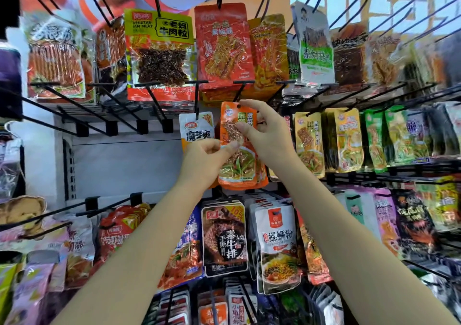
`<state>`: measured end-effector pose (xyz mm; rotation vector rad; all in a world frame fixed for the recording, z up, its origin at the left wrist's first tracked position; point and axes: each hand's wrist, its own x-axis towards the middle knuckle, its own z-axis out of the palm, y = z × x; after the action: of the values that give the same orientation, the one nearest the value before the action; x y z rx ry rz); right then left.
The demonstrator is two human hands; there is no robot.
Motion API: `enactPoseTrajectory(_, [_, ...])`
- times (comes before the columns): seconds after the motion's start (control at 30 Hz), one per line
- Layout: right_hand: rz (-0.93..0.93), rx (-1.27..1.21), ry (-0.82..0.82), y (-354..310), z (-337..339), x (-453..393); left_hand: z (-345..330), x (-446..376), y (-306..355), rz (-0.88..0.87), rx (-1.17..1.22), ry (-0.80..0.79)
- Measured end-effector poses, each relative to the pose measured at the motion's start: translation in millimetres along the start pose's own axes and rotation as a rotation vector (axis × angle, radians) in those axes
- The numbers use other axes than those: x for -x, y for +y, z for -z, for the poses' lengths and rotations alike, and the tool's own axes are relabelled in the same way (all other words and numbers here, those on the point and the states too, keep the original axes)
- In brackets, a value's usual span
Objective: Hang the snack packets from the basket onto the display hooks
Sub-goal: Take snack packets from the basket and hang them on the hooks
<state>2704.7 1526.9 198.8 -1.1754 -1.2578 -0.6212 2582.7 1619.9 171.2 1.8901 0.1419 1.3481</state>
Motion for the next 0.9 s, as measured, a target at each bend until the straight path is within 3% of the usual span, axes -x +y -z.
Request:
enactPoseTrajectory(0.4, [0.005,0.236,-0.012,5.4,8.6,2.5,-5.9,-0.6,-8.3,-0.085,-0.208,-0.006])
enactPoseTrajectory(0.5, [0.063,0.385,0.033,6.1,10.9,4.8,-5.3,0.7,-9.0,-0.2,-0.528,0.094])
enactPoseTrajectory(0.6, [0.111,0.543,0.072,11.7,23.4,8.4,-4.3,2.4,-6.0,-0.507,-0.858,0.195])
enactPoseTrajectory(0.7, [0.109,0.652,0.023,26.0,37.2,14.9,-5.2,-4.7,-6.0,-0.717,-1.081,0.042])
enactPoseTrajectory(0.8, [0.057,0.686,-0.103,34.1,40.0,20.4,-8.3,-10.9,-6.1,-0.612,-1.185,-0.083])
enactPoseTrajectory(0.9, [0.056,0.706,-0.165,39.2,35.1,19.4,-10.8,-13.5,-11.7,-0.56,-1.241,-0.095])
